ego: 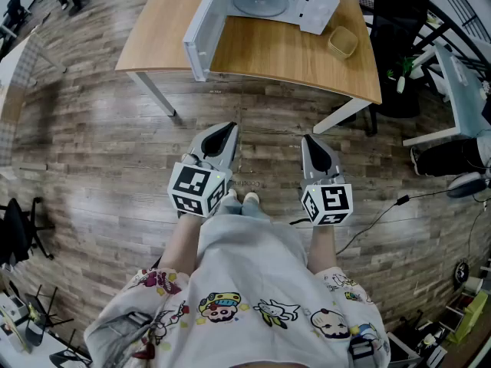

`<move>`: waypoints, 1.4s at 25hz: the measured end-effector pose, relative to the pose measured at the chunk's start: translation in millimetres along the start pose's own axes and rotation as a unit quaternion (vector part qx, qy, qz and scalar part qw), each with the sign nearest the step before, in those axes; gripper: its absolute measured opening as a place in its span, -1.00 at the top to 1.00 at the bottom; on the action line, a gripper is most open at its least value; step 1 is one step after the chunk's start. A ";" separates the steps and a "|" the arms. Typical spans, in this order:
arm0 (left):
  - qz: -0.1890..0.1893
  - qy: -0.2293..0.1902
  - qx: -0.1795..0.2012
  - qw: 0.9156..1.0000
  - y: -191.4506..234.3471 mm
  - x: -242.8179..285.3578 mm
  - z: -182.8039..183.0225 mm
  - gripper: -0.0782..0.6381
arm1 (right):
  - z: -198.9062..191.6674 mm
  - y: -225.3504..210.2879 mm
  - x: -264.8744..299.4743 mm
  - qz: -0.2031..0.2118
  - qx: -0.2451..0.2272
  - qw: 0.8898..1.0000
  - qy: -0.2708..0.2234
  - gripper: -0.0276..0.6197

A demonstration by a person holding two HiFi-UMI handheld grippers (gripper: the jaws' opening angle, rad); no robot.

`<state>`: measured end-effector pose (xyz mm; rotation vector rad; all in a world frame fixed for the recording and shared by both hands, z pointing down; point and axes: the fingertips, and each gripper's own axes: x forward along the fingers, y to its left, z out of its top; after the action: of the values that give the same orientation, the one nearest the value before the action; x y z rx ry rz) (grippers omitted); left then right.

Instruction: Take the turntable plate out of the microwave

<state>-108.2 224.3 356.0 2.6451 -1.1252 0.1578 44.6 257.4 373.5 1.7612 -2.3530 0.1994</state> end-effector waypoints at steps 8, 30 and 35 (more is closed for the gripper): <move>0.015 -0.014 0.001 1.000 -15.9 -9.9 -1.9 0.77 | 3.6 -7.7 -24.5 0.001 0.024 0.999 -0.036 0.88; 0.041 -0.006 -0.025 0.999 18.1 43.8 -3.9 0.52 | -5.3 -44.8 32.8 0.031 0.068 0.997 -0.024 0.57; 0.035 -0.005 -0.031 0.999 55.5 84.1 13.8 0.49 | 12.2 -55.4 87.4 0.038 0.074 0.996 -0.026 0.51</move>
<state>-89.8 125.3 370.5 2.5572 -1.2071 0.1215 73.0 157.5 381.7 1.7627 -2.5035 0.3519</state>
